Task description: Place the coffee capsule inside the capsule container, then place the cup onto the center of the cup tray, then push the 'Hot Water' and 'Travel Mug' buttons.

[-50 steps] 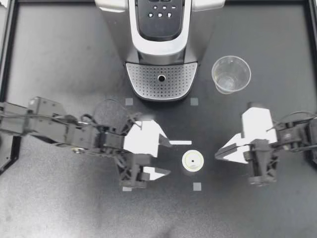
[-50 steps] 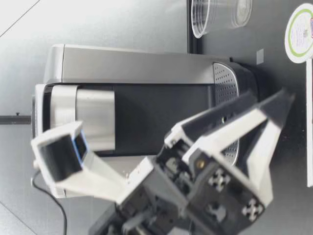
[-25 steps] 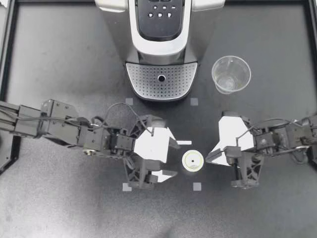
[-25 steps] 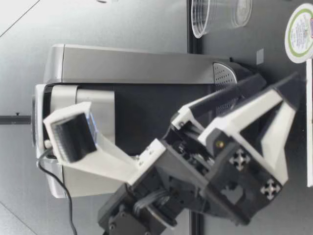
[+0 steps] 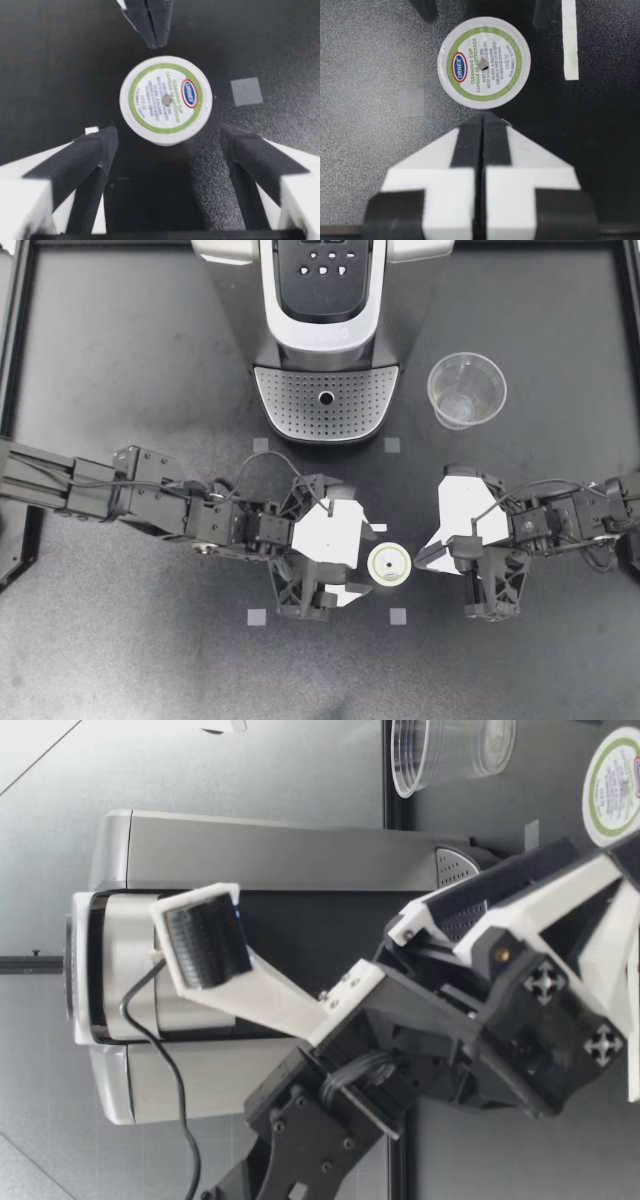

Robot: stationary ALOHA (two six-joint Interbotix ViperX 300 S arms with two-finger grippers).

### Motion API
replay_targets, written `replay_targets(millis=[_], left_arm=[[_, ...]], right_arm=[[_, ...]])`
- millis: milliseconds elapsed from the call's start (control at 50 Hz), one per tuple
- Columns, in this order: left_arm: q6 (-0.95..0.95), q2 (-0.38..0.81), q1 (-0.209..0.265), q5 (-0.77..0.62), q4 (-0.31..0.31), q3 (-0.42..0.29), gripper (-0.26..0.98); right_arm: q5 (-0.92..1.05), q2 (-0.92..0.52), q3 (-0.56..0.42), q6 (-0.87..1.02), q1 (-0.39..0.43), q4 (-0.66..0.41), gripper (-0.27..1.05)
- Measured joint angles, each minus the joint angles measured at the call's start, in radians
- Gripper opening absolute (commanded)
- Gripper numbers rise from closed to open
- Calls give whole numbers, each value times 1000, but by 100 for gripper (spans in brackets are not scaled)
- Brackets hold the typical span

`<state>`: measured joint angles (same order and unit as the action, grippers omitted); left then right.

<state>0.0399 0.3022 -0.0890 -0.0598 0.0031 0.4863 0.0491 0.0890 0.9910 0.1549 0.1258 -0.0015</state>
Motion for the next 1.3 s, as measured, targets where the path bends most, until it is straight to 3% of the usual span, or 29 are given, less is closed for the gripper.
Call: replay_targets(millis=[1300], left_arm=[[3,80,2,12,-3,-95,73]], right_arm=[[0,-23,-18,-6,0,0,6]])
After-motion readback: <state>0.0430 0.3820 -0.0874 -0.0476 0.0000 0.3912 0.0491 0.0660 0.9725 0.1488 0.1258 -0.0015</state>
